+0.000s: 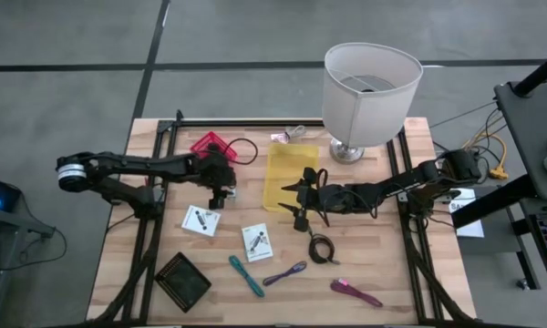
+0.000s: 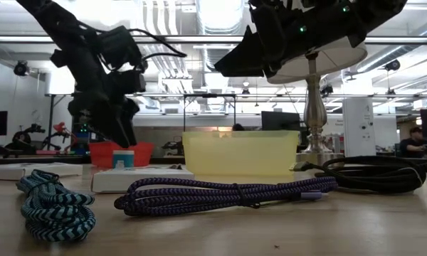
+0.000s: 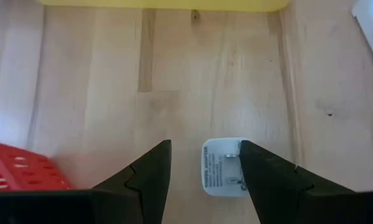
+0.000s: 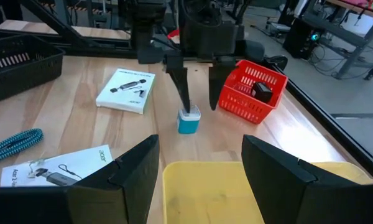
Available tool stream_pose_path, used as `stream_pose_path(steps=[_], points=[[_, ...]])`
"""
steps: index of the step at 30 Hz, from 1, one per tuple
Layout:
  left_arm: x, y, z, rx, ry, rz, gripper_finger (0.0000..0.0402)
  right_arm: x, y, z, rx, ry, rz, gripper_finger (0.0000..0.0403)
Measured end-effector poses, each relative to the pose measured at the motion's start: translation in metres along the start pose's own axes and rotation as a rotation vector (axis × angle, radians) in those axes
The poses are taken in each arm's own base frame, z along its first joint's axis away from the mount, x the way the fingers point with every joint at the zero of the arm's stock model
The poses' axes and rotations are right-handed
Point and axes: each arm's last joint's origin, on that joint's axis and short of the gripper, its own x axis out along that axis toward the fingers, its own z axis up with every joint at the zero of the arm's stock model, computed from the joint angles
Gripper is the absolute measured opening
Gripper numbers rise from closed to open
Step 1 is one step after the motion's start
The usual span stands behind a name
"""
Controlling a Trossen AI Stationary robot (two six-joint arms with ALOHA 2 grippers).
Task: Pick and place items into bin
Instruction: Put the blue charger adapter into the red bin
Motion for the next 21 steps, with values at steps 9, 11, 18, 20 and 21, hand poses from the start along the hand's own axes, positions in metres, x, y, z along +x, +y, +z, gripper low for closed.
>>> stream_pose_path(steps=[9, 11, 18, 20, 21], points=[[0.0059, 0.0005, 0.0012, -0.001, 0.013, -0.009, 0.0176, 0.0000, 0.0000, -0.0002, -0.001, 0.002, 0.000, 0.0215], [0.0040, 0.0004, 0.0009, -0.001, 0.012, -0.005, 0.0176, 0.0000, 0.0000, -0.0002, -0.001, 0.002, 0.000, 0.0215], [-0.0025, 0.0002, 0.0013, 0.001, -0.010, 0.004, 0.0176, 0.0000, 0.0000, -0.0002, -0.001, 0.002, 0.000, 0.0215], [-0.0022, -0.0001, 0.0002, 0.001, -0.003, 0.002, 0.0176, 0.0000, 0.0000, -0.0002, -0.001, 0.002, 0.000, 0.0215], [-0.0020, -0.0001, 0.0005, 0.001, -0.006, 0.003, 0.0176, 0.0000, 0.0000, -0.0002, -0.001, 0.002, 0.000, 0.0215]])
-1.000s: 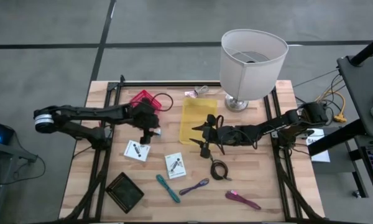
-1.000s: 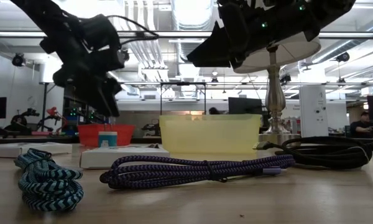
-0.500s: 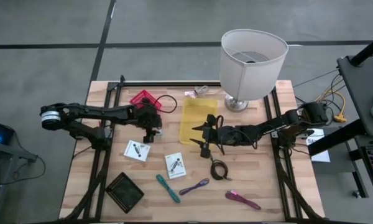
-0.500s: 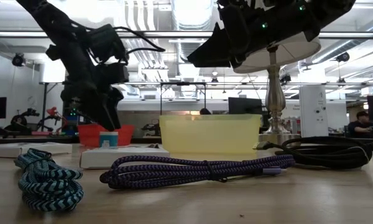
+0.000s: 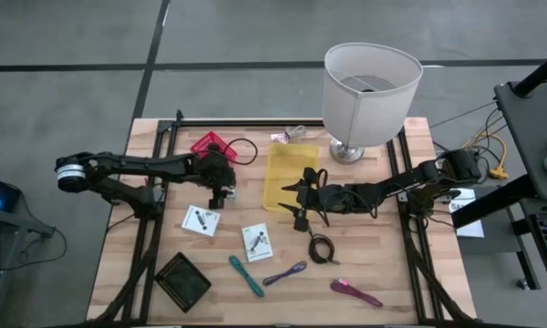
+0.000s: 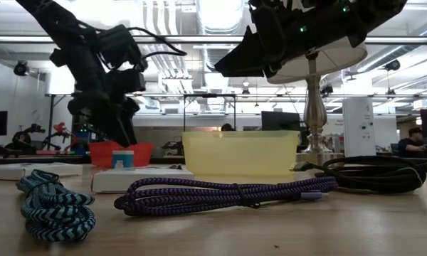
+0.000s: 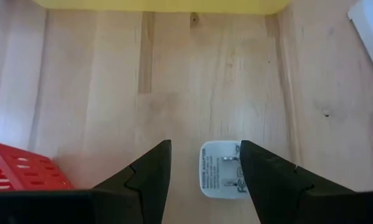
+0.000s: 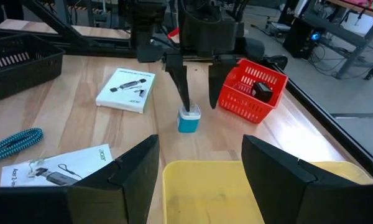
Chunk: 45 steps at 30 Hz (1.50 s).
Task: Pick and place items into bin
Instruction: Put the blue charger adapter into the red bin
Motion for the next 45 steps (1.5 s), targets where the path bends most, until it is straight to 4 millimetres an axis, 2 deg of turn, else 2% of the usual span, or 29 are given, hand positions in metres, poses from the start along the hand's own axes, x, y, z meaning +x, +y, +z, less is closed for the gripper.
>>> stream_pose_path(steps=[45], points=[[0.0026, -0.0039, -0.0078, 0.049, 0.025, -0.069, 0.0176, 0.0000, 0.0000, -0.0001, -0.008, 0.001, 0.000, 0.0215]])
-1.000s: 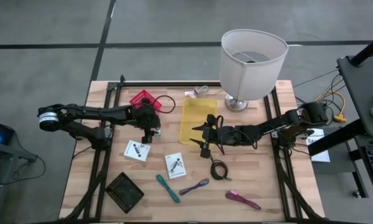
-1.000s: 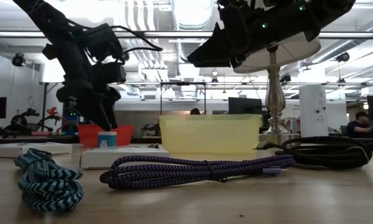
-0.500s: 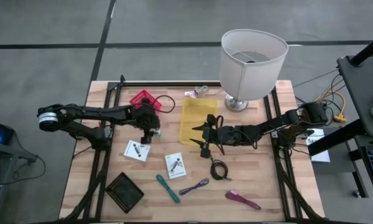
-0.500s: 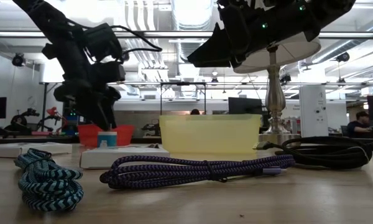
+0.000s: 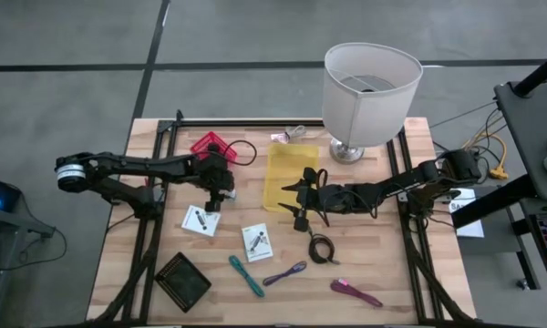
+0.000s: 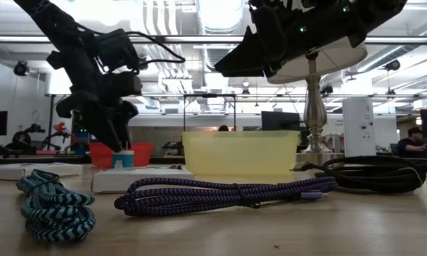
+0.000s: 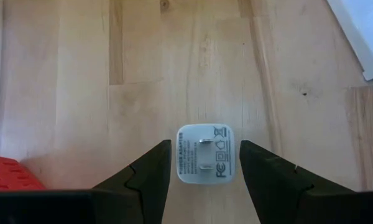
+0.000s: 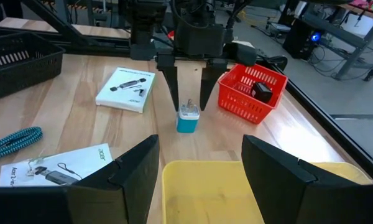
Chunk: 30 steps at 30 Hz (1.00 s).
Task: Pick and place items into bin
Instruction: Put the blue charger adapter into the red bin
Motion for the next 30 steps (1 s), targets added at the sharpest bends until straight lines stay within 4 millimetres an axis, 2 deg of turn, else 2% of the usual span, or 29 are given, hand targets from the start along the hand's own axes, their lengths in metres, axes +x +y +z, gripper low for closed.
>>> stream_pose_path(steps=[20, 30], points=[[0.005, 0.000, -0.002, -0.002, -0.018, 0.007, 0.0176, 0.000, 0.000, 0.000, 0.000, 0.000, 0.001, 0.0215], [0.028, 0.000, -0.010, -0.013, 0.079, -0.027, 0.0176, 0.000, 0.000, 0.000, 0.000, 0.000, 0.001, 0.0215]])
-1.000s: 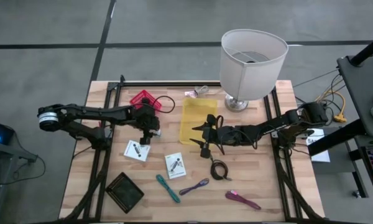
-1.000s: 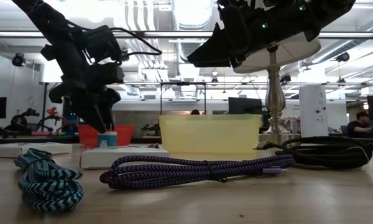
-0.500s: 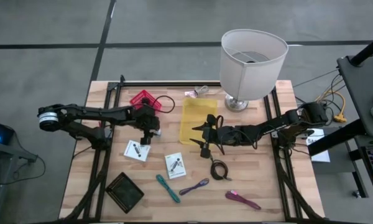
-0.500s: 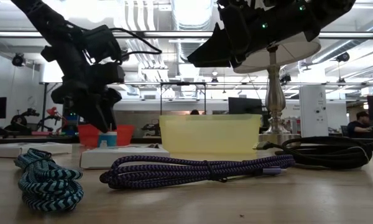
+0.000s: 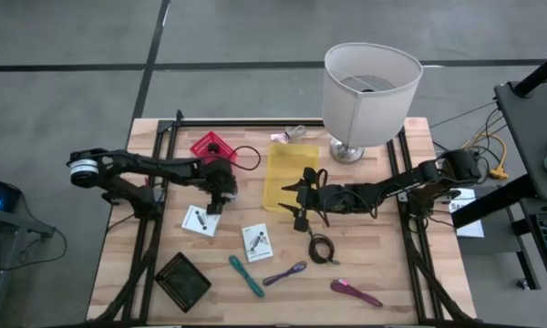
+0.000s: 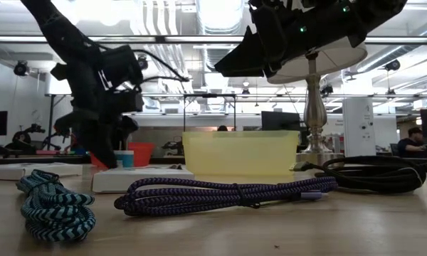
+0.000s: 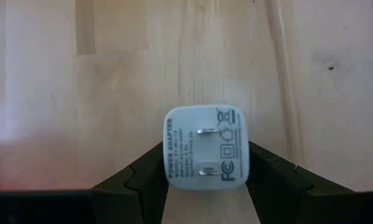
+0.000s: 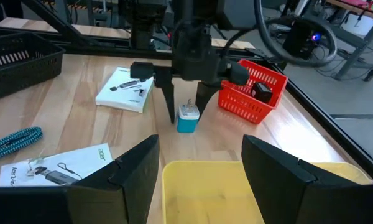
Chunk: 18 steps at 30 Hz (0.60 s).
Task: Pick and place items into bin
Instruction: Put the blue charger adapter into the red bin
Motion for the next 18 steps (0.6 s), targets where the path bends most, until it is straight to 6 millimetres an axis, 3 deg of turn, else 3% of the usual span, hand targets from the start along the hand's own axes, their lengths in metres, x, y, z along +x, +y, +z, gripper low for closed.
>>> stream_pose_path(steps=[18], points=[[-0.0032, 0.0020, 0.0057, 0.010, -0.060, 0.031, 0.0176, 0.0000, -0.0001, 0.0002, 0.000, 0.000, 0.000, 0.0215]])
